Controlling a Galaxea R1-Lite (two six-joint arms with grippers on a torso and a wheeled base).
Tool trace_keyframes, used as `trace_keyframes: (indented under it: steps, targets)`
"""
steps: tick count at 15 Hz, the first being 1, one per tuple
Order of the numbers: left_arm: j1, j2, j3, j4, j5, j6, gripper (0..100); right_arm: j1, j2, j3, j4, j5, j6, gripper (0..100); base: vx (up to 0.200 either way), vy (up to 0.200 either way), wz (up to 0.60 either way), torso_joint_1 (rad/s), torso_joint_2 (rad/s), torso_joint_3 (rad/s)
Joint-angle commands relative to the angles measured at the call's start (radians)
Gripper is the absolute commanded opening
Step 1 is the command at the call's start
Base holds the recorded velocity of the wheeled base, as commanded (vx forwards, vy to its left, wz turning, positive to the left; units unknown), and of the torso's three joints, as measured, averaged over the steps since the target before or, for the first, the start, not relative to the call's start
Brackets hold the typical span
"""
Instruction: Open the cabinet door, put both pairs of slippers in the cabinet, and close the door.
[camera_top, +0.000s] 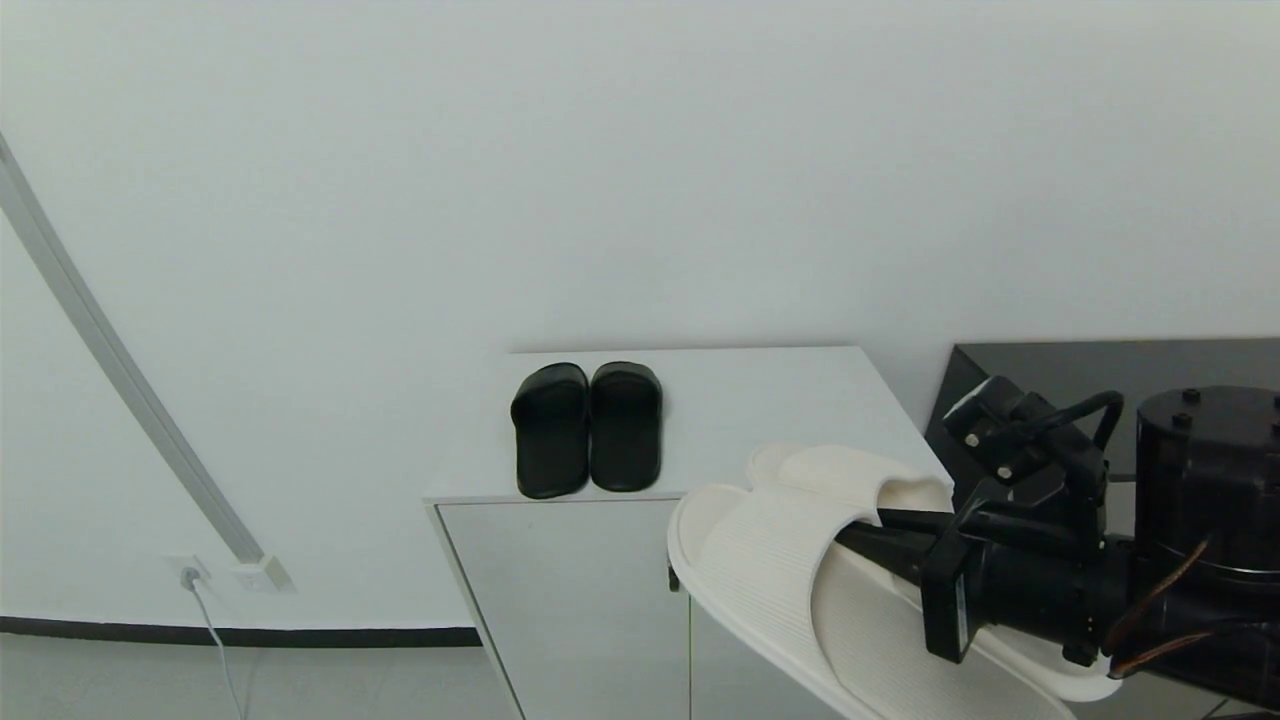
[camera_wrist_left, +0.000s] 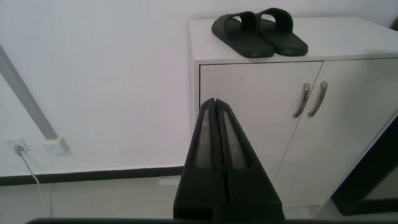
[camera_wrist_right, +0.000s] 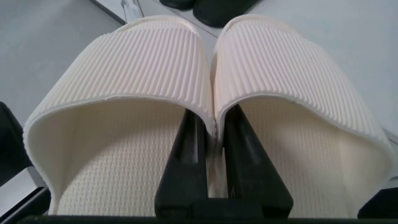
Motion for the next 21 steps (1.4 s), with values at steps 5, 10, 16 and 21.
trace_keyframes:
  steps: [5, 10, 16, 21]
  targets:
    - [0.0, 0.001, 0.0, 0.0, -0.003, -0.002, 0, 0.0, 0.015, 0.007, 0.002, 0.001, -0.026, 0, 0.0, 0.0, 0.0, -0.079, 0.19, 0.1]
    - [0.0, 0.001, -0.002, 0.0, -0.003, -0.002, 100, 0.011, 0.042, 0.007, -0.001, -0.001, -0.028, 0, 0.0, 0.0, 0.0, -0.174, 0.41, 0.228]
    - [0.0, 0.001, 0.0, 0.0, -0.001, -0.002, 100, 0.011, 0.058, 0.009, -0.001, -0.001, -0.028, 0, 0.0, 0.0, 0.0, -0.229, 0.55, 0.316]
    - [0.0, 0.001, 0.0, 0.0, -0.001, -0.002, 100, 0.016, 0.069, 0.04, -0.002, -0.001, -0.063, 0, 0.0, 0.0, 0.0, -0.204, 0.52, 0.323]
